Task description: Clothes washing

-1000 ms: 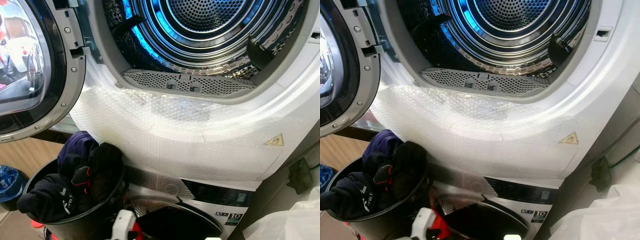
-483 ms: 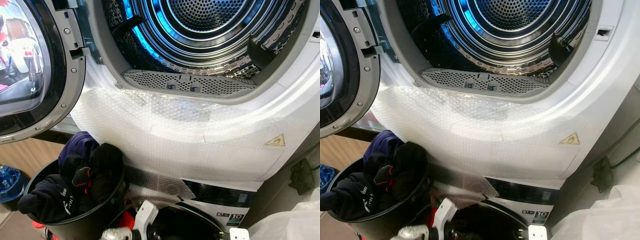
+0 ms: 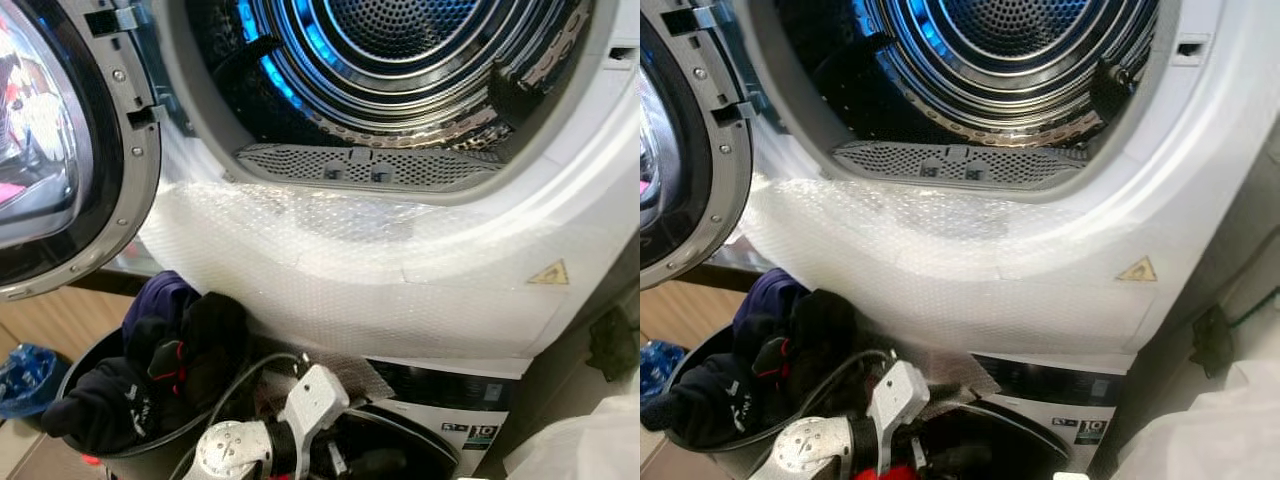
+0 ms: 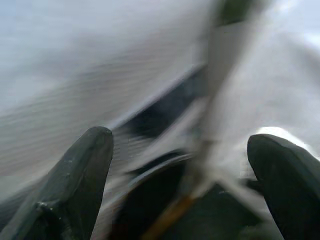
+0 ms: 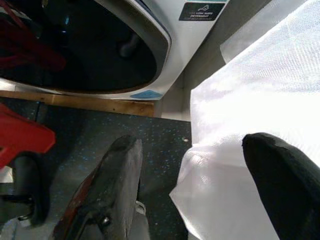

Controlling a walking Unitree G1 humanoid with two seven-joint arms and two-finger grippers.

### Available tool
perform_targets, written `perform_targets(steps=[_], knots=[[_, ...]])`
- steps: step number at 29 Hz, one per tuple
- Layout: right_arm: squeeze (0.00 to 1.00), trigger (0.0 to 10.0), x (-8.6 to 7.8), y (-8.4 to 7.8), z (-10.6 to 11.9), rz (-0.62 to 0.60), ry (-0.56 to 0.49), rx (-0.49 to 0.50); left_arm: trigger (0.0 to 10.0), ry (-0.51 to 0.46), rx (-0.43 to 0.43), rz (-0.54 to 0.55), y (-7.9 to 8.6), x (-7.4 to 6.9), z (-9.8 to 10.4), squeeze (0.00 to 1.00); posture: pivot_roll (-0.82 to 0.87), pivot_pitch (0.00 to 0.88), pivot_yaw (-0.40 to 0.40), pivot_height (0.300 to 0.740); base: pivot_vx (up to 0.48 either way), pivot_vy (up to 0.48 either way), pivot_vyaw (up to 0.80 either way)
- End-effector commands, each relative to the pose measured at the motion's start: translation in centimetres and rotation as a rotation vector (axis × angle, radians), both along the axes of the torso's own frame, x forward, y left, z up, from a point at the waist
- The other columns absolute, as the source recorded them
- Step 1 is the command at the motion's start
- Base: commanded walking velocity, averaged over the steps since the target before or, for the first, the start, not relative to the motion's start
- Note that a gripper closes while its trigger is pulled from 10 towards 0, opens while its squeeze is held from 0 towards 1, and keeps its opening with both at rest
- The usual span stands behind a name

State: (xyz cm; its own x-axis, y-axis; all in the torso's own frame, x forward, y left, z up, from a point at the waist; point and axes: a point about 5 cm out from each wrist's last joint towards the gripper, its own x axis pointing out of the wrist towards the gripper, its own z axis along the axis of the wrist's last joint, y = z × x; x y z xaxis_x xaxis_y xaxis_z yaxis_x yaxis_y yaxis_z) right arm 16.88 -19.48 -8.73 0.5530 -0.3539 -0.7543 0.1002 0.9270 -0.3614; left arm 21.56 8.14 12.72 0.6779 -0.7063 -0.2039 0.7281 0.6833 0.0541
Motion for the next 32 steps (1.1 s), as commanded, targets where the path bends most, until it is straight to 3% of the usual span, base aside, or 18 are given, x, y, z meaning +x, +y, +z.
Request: perform_targets(steps=[1, 5, 7, 11, 12, 13, 17, 18, 22, 24, 25, 27, 30, 32], knots=[[0.0, 10.0, -0.4, 0.4, -0.2, 0.011, 0.015, 0.006, 10.0, -0.009, 0.053, 0.229, 2.8, 0.3, 0.7, 0.0, 0.18, 0.0, 0.125, 0.74, 0.0, 0.0, 0.0], [0.0, 10.0, -0.8, 0.3, -0.4, 0.01, 0.027, 0.005, 10.0, -0.034, 0.14, 0.591, 7.4, 0.4, 1.4, 0.0, 0.21, 0.0, 0.121, 0.74, 0.0, 0.0, 0.0], [0.0, 10.0, -1.0, 0.1, -0.5, 0.015, 0.037, 0.001, 10.0, -0.02, 0.155, 0.807, 10.1, -0.1, 1.3, 0.0, 0.22, 0.0, 0.118, 0.74, 0.0, 0.0, 0.0], [0.0, 10.0, -0.9, 0.1, -0.5, 0.019, 0.041, -0.001, 10.0, 0.047, 0.153, 1.103, 13.7, -1.3, 0.5, 0.0, 0.23, 0.0, 0.112, 0.74, 0.0, 0.0, 0.0], [0.0, 10.0, -0.9, 0.1, -0.4, 0.02, 0.041, -0.001, 10.0, 0.064, 0.127, 1.188, 14.7, -1.6, 0.3, 0.56, 0.23, 0.0, 0.11, 0.74, 0.0, 0.0, 0.0], [0.0, 10.0, -0.8, 0.1, -0.4, 0.021, 0.04, -0.001, 10.0, 0.072, 0.109, 1.263, 15.5, -1.8, 0.3, 0.98, 0.24, 0.0, 0.107, 0.74, 0.0, 0.0, 0.0], [0.0, 10.0, -0.6, 0.3, -0.3, 0.031, 0.035, 0.003, 10.0, 0.084, 0.079, 1.35, 16.9, -1.9, 0.4, 1.0, 0.25, 0.0, 0.099, 0.74, 0.0, 0.0, 0.0], [0.0, 10.0, -0.4, 0.4, -0.3, 0.038, 0.033, 0.004, 10.0, 0.099, 0.032, 1.403, 17.5, -1.9, 0.5, 1.0, 0.25, 0.0, 0.097, 0.74, 0.0, 0.0, 0.0], [0.0, 10.0, -0.1, 0.5, -0.2, 0.044, 0.029, 0.006, 10.0, 0.069, 0.029, 1.418, 18.1, -2.0, 1.3, 1.0, 0.27, 0.0, 0.093, 0.74, 0.0, 0.0, 0.0], [0.0, 10.0, 0.0, 0.5, -0.1, 0.055, 0.031, 0.002, 10.0, 0.148, 0.002, 1.374, 18.0, -2.4, 0.6, 1.0, 0.27, 0.0, 0.089, 0.74, 0.0, 0.0, 0.0], [0.0, 10.0, 0.0, 0.5, -0.1, 0.057, 0.031, 0.002, 10.0, 0.205, -0.024, 1.272, 17.5, -2.3, -0.1, 1.0, 0.28, 0.0, 0.086, 0.74, 0.0, 0.0, 0.0], [0.0, 10.0, 0.1, 0.6, -0.1, 0.059, 0.031, 0.004, 10.0, 0.202, -0.012, 1.217, 17.7, -2.3, -0.1, 1.0, 0.28, 0.0, 0.083, 0.74, 0.0, 0.0, 0.0], [0.0, 10.0, 0.3, 0.7, -0.1, 0.068, 0.028, 0.007, 10.0, 0.118, 0.109, 0.96, 18.2, -2.1, 1.1, 1.0, 0.3, 0.0, 0.077, 0.74, 0.0, 0.0, 0.0], [0.0, 10.0, 0.4, 0.8, 0.0, 0.071, 0.024, 0.01, 10.0, 0.072, 0.164, 0.895, 18.6, -2.1, 1.6, 1.0, 0.3, 0.0, 0.077, 0.74, 0.0, 0.0, 0.0]])
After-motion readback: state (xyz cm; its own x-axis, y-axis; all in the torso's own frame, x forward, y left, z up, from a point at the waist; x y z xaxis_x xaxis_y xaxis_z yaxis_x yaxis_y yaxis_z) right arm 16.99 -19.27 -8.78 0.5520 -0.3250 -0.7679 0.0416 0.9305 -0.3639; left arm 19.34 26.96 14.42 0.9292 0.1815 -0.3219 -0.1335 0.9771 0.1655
